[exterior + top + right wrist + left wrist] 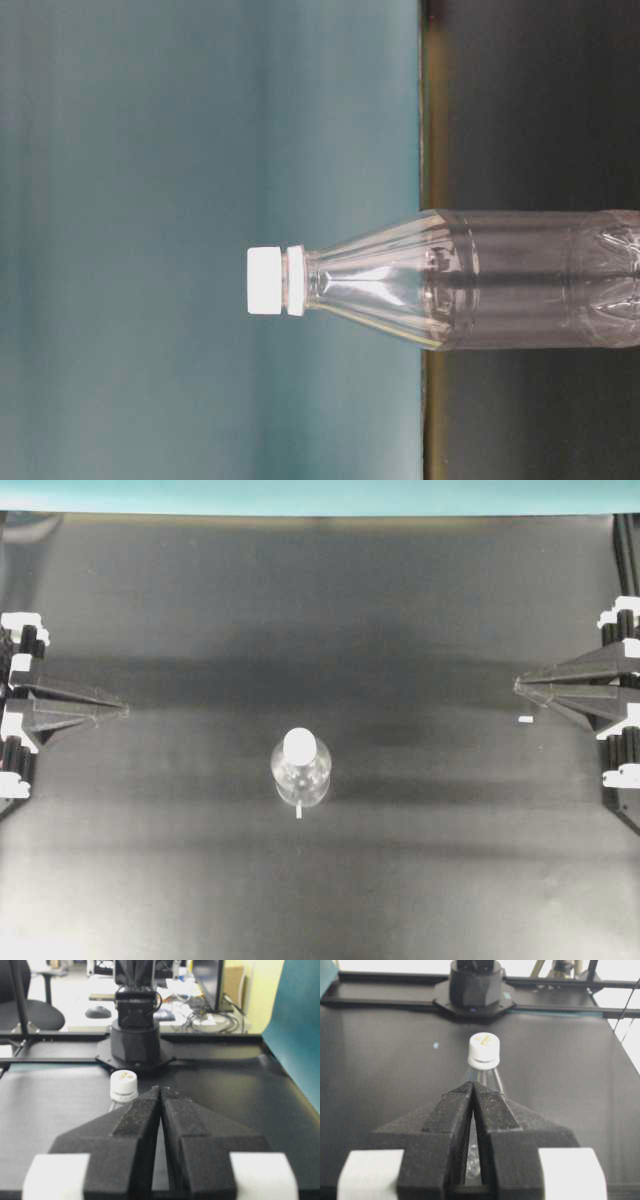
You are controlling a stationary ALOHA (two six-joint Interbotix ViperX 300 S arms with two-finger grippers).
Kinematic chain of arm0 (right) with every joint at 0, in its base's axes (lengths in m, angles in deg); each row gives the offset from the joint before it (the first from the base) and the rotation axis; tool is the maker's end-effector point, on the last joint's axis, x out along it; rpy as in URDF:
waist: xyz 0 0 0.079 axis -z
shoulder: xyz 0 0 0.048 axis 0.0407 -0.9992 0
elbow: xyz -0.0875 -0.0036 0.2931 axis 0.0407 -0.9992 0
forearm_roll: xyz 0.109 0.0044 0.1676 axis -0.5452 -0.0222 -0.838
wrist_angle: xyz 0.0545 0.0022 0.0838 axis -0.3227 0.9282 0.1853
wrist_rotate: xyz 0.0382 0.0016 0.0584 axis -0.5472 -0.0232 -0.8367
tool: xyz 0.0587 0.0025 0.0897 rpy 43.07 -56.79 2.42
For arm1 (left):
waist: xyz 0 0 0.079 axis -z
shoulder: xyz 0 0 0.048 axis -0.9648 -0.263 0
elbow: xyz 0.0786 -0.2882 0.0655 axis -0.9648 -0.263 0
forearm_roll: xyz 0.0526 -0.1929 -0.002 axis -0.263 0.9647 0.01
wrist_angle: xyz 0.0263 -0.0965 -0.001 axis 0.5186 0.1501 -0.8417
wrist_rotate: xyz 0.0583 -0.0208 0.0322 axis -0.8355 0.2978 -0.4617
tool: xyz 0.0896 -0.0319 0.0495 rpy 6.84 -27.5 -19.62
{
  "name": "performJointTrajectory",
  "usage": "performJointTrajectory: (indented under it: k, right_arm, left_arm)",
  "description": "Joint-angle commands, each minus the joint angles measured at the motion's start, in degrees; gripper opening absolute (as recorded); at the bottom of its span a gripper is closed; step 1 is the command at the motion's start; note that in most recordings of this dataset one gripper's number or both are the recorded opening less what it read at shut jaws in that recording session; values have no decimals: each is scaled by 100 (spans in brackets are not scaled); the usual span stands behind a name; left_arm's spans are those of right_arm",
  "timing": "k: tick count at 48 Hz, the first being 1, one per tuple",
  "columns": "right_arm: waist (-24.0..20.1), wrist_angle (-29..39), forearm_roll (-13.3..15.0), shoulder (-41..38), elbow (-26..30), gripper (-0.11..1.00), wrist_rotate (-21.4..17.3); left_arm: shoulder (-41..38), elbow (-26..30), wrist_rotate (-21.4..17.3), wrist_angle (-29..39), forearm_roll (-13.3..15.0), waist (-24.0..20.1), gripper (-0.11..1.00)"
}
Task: Open the bottle cap by holding the bottle with the left arm and twisting the cap with the right arm.
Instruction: 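Move the left gripper toward the clear bottle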
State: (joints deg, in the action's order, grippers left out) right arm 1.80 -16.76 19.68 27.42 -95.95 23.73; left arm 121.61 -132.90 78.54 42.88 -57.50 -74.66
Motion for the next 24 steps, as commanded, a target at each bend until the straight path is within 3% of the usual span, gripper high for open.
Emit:
performJointTrajectory:
  k: [1, 6, 18, 24]
  right_arm:
    - [105, -26, -18, -62, 44, 3, -70]
    - [132, 237, -114, -88, 79, 0, -79]
    - [202, 791, -132, -193, 149, 0, -79]
    - [264, 835, -132, -193, 141, 0, -79]
  left_arm:
    - [-308, 431, 35, -9, -237, 70, 14]
    - [-721, 817, 9, -35, -237, 53, 9]
    - [-1749, 1459, -70, -598, -237, -88, 9]
    - [-2285, 1714, -9, -905, -237, -114, 18]
